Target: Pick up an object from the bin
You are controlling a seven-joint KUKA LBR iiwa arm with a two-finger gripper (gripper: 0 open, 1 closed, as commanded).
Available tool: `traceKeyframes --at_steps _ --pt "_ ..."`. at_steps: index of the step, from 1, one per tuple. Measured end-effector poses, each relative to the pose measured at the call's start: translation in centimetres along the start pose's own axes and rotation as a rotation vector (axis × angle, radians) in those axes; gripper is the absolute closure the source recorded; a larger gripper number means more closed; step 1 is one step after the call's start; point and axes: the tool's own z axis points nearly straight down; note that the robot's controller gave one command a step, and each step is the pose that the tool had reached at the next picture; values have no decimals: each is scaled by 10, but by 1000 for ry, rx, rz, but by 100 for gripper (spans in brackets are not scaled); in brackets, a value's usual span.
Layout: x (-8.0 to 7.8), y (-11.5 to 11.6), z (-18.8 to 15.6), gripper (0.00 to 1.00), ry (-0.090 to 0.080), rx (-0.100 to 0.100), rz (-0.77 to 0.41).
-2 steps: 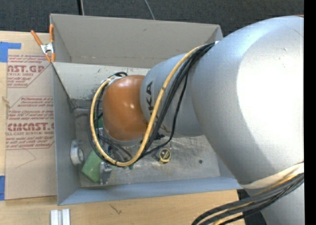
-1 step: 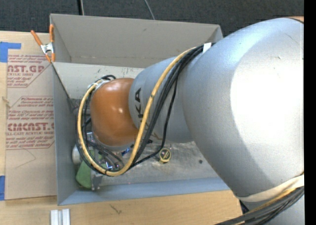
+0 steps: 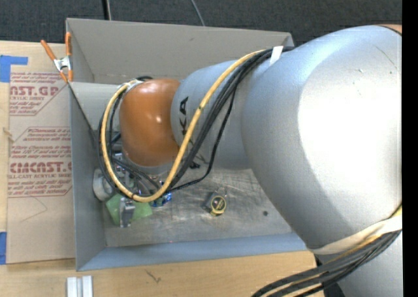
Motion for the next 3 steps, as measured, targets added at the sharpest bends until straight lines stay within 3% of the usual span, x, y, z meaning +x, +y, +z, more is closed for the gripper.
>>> traceKeyframes --at_steps 1,2,3 --pt "30 0 27 0 -8 6 -121" --pt "-13 -7 28 0 -1 -4 315" --pt "-15 -7 25 100 -7 -5 314"
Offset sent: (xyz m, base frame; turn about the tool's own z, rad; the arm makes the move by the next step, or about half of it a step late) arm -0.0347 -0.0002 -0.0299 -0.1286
